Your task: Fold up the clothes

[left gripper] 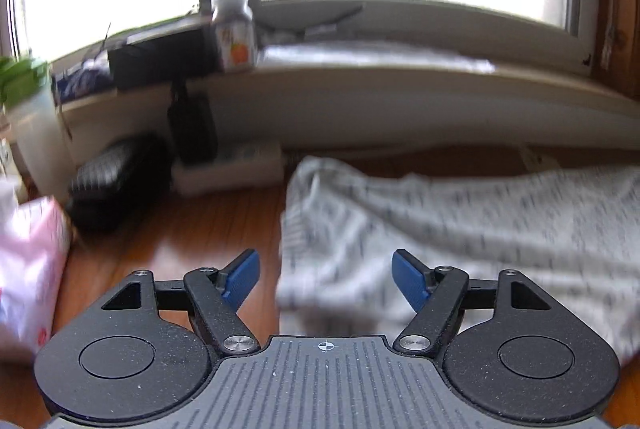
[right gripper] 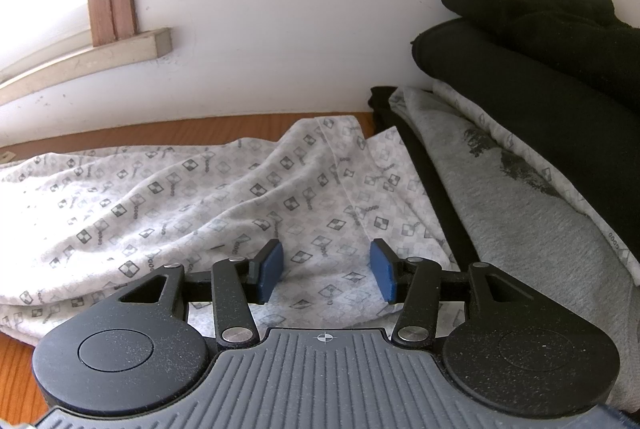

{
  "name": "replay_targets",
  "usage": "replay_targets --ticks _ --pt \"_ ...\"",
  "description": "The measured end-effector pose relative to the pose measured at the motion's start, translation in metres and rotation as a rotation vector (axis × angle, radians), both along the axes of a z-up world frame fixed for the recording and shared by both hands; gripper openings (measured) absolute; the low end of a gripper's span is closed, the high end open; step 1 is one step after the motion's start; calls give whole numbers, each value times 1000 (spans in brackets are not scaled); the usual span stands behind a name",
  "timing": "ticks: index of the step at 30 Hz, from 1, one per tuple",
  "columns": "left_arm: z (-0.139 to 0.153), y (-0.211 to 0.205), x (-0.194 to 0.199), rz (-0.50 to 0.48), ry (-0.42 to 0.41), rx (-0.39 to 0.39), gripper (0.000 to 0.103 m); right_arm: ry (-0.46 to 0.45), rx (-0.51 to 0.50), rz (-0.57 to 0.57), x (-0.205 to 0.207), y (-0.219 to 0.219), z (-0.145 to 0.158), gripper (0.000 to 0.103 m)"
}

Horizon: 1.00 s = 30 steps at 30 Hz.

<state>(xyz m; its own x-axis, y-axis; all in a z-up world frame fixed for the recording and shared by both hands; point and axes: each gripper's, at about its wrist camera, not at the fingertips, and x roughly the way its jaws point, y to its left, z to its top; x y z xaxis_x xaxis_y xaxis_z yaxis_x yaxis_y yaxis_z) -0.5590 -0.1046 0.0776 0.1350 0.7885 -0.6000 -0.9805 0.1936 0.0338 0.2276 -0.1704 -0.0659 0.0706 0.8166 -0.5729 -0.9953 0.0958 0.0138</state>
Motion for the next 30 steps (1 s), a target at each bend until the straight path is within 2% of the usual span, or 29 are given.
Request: replay_targets --ticks 3,5,8,10,13,15,16,18,22,24,26,28,30 --pt "-6 0 -5 -2 -15 -27 56 -1 0 -1 0 0 0 50" --pt "-7 2 -5 -18 -16 -29 20 -2 0 -1 -1 -1 0 50" --pt "-2 4 -6 28 27 -19 18 -3 0 -3 -1 -2 0 50" --pt "4 0 -12 65 27 -4 21 -3 0 -3 -1 -1 0 50" --pt "11 -8 -20 114 26 16 34 -1 0 -2 0 -1 1 50" --pt "13 -22 -24 108 25 15 49 -1 0 -2 0 -1 1 50" --pt "13 -28 -25 97 8 6 59 -1 1 -2 0 -1 1 50" --pt "11 -39 -28 73 -33 -16 61 0 1 -1 0 -1 1 50" --pt "-1 -60 -21 51 -36 -51 61 0 1 -1 0 -1 0 50" --pt "-7 -67 -20 44 -43 -62 54 0 1 -1 0 -2 0 50" --pt "-12 -72 -19 52 -33 -54 19 0 1 -1 0 -2 0 50" --pt "-13 -77 -19 58 6 -46 10 0 1 -1 0 -2 0 50" --pt "-13 -82 -22 69 55 -53 8 0 1 -1 0 -2 0 50"
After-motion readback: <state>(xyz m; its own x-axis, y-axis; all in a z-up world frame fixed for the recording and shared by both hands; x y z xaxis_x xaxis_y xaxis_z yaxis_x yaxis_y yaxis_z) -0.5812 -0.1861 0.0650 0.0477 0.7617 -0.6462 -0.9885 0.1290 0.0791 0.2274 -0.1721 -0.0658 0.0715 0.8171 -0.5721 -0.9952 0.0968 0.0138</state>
